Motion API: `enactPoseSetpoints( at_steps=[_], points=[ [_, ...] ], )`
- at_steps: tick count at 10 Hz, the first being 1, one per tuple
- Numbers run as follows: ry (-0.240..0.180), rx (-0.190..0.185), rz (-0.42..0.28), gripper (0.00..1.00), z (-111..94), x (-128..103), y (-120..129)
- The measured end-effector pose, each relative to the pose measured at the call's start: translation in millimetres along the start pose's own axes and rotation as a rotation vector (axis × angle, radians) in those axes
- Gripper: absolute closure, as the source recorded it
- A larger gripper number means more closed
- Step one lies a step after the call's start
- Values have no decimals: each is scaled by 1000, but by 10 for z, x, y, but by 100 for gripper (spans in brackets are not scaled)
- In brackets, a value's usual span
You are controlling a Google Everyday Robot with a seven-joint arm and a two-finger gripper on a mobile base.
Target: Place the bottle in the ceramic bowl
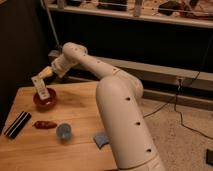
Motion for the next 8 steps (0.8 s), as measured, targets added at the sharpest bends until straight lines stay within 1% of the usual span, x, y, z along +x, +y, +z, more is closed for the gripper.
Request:
enactPoseSetpoints(
  at_steps=[1,2,3,5,6,7,8],
  points=[
    [3,64,21,20,-74,-9,-183],
    [10,156,45,20,-127,-11,-393],
    [21,296,74,20,-199,-18,-641],
    [36,482,117,20,-354,-11,-936],
    [35,546,131,20,-423,-19,-1030],
    [31,588,140,20,-482,-31,-1093],
    [30,594,141,20,-495,-34,-1106]
  ],
)
